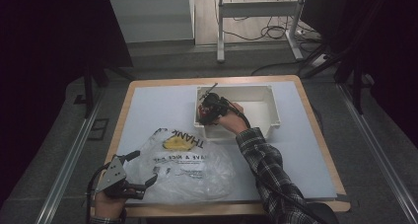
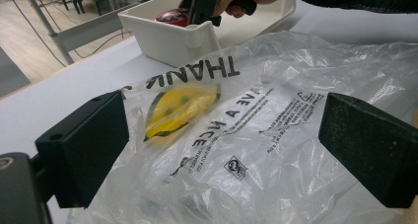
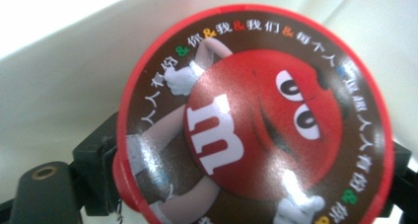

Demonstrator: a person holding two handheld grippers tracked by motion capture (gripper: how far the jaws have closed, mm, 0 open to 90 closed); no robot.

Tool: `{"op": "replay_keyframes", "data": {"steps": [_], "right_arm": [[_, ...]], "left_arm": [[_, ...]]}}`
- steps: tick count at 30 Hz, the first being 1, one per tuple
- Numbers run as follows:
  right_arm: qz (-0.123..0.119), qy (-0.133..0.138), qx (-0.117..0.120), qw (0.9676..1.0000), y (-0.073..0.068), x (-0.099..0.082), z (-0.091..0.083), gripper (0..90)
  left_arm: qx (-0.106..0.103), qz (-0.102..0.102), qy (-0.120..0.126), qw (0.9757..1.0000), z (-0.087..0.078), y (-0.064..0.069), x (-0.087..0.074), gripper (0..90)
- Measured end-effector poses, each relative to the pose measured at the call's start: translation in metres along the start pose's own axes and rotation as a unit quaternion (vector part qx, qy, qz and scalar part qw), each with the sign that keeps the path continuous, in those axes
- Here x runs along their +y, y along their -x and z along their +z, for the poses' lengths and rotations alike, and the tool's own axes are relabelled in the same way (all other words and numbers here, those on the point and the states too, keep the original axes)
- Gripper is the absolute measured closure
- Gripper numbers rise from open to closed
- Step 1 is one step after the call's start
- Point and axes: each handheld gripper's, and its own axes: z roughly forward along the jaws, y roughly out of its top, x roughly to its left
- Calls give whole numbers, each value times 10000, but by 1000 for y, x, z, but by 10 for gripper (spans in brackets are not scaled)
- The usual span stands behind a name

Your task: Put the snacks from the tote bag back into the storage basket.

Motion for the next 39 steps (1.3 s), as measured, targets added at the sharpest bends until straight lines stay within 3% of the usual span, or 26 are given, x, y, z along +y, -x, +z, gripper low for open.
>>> {"op": "replay_keyframes", "data": {"steps": [9, 17, 39], "right_arm": [[-147, 13, -44, 9999, -2, -1, -5, 100], [-130, 16, -82, 9999, 2, -5, -11, 89], [-298, 207, 30, 9993, -2, -13, -27, 63]], "left_arm": [[-3, 4, 0, 10000, 0, 0, 0, 49], [6, 11, 1, 10000, 0, 1, 0, 49], [17, 20, -18, 10000, 0, 1, 0, 49]]}}
